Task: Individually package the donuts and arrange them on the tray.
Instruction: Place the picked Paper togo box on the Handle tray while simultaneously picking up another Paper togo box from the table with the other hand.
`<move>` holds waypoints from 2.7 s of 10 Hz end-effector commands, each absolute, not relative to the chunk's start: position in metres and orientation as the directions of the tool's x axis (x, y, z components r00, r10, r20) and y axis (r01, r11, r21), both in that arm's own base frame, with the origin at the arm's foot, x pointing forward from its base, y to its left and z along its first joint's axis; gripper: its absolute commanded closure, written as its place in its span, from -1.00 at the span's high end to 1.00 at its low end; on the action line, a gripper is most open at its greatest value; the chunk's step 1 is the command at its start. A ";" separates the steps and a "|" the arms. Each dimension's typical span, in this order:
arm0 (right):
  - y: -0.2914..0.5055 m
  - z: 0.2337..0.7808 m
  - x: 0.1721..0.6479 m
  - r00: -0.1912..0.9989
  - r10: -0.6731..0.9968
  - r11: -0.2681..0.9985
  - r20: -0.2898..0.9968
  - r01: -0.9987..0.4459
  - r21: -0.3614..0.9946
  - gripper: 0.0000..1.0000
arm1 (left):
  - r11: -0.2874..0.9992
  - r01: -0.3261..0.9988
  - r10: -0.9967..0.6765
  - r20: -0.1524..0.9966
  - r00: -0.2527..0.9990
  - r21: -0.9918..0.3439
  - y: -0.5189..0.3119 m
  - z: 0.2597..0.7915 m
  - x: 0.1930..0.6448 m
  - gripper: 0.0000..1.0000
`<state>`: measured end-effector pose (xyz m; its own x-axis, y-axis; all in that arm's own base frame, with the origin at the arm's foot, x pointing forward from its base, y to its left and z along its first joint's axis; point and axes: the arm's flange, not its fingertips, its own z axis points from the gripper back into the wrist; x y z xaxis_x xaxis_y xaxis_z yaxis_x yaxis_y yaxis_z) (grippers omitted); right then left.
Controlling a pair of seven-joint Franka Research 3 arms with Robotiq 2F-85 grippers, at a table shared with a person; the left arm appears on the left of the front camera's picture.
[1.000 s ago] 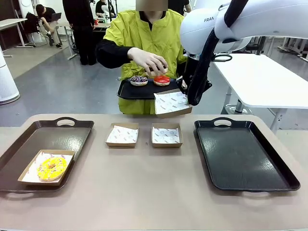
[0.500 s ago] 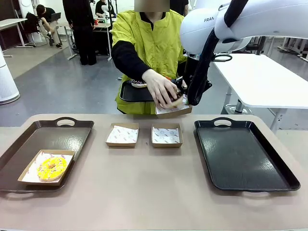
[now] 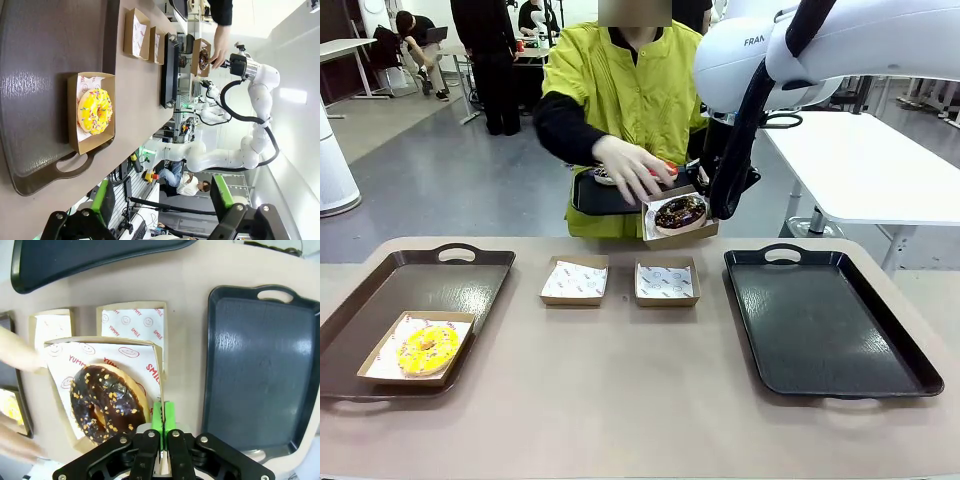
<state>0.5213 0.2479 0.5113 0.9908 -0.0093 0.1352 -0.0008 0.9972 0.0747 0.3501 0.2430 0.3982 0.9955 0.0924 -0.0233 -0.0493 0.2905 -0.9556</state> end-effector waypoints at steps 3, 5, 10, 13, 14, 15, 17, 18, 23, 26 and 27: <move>0.248 0.511 0.521 0.991 -0.009 0.997 0.135 -0.001 0.075 -0.96 | 0.290 -0.049 0.092 -0.023 0.995 -0.956 0.243 0.398 0.350 1.00; 0.214 0.510 0.493 0.996 0.045 0.998 0.077 -0.048 0.033 -0.96 | 0.396 -0.017 -0.012 -0.024 1.000 -0.918 0.219 0.425 0.374 1.00; 0.108 0.482 0.399 0.995 0.011 1.000 0.103 -0.013 0.026 -0.96 | 0.717 0.069 -0.140 -0.047 0.989 -0.693 0.099 0.511 0.467 1.00; 0.066 0.437 0.398 0.993 -0.049 0.997 0.110 0.043 0.059 -0.96 | 0.829 0.106 -0.186 -0.092 0.978 -0.549 -0.001 0.505 0.504 1.00; 0.060 0.425 0.400 0.993 -0.055 0.997 0.106 0.049 0.061 -0.96 | 0.865 0.127 -0.192 -0.087 0.978 -0.485 -0.030 0.501 0.514 1.00; 0.055 0.414 0.401 0.995 -0.056 0.997 0.085 0.051 0.066 -0.96 | 0.896 0.146 -0.198 -0.083 0.977 -0.419 -0.059 0.495 0.519 1.00; 0.048 0.402 0.404 0.997 -0.044 0.996 0.065 0.038 0.082 -0.96 | 0.924 0.181 -0.216 -0.071 0.974 -0.337 -0.097 0.482 0.524 1.00; 0.046 0.397 0.404 0.998 -0.036 0.996 0.054 0.031 0.079 -0.96 | 0.940 0.187 -0.212 -0.058 0.976 -0.286 -0.114 0.472 0.526 1.00; 0.053 0.405 0.400 0.996 -0.066 0.997 0.062 0.064 0.038 -0.96 | 0.983 0.172 -0.167 0.079 0.983 -0.065 -0.202 0.408 0.538 1.00; 0.053 0.405 0.400 0.996 -0.066 0.997 0.062 0.064 0.038 -0.96 | 0.994 0.101 -0.092 0.169 0.981 -0.043 -0.224 0.378 0.554 1.00; 0.053 0.405 0.400 0.996 -0.066 0.997 0.062 0.064 0.038 -0.96 | 0.993 0.097 -0.085 0.161 0.983 -0.067 -0.223 0.375 0.554 1.00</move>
